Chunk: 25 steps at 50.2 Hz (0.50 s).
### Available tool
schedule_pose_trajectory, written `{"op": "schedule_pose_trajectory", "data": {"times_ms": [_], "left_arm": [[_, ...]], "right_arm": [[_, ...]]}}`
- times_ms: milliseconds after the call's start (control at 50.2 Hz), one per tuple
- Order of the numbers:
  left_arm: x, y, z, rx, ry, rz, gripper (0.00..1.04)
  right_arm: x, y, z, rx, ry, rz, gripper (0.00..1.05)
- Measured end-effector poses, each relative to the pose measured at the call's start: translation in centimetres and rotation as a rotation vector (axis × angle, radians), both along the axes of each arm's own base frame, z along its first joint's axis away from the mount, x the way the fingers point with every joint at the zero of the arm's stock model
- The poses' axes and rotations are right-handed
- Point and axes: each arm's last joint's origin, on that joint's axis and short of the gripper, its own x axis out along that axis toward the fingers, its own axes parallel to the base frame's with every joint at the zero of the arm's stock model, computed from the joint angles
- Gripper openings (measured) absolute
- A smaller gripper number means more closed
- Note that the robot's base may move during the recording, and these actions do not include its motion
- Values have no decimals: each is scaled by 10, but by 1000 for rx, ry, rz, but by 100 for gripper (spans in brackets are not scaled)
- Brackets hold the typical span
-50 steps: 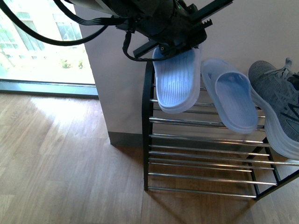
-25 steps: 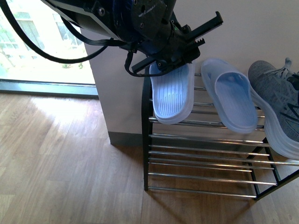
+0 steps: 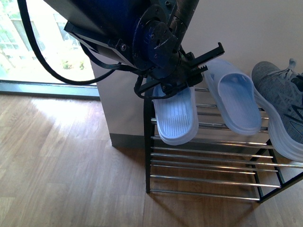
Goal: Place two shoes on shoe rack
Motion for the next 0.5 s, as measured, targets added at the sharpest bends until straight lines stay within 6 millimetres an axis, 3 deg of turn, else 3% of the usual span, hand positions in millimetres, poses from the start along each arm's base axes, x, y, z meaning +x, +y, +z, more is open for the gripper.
{"op": "schedule_pose_trajectory", "data": {"times_ms": [60,159,338,458,498], "left_arm": [[0,0,0,2,-1,3,2],[1,-1,2,-19,-14,-10,21],[2,-4,5,-67,-43,-43,43],[-1,-5,18,-137,-54,-82,63],[-3,-3,31,-172,-82,-95,72]], "right_arm": [[0,0,0,0,0,0,95],[0,0,0,0,0,0,96],[0,0,0,0,0,0,95],[0,0,0,0,0,0,95],[0,0,0,0,0,0,95]]}}
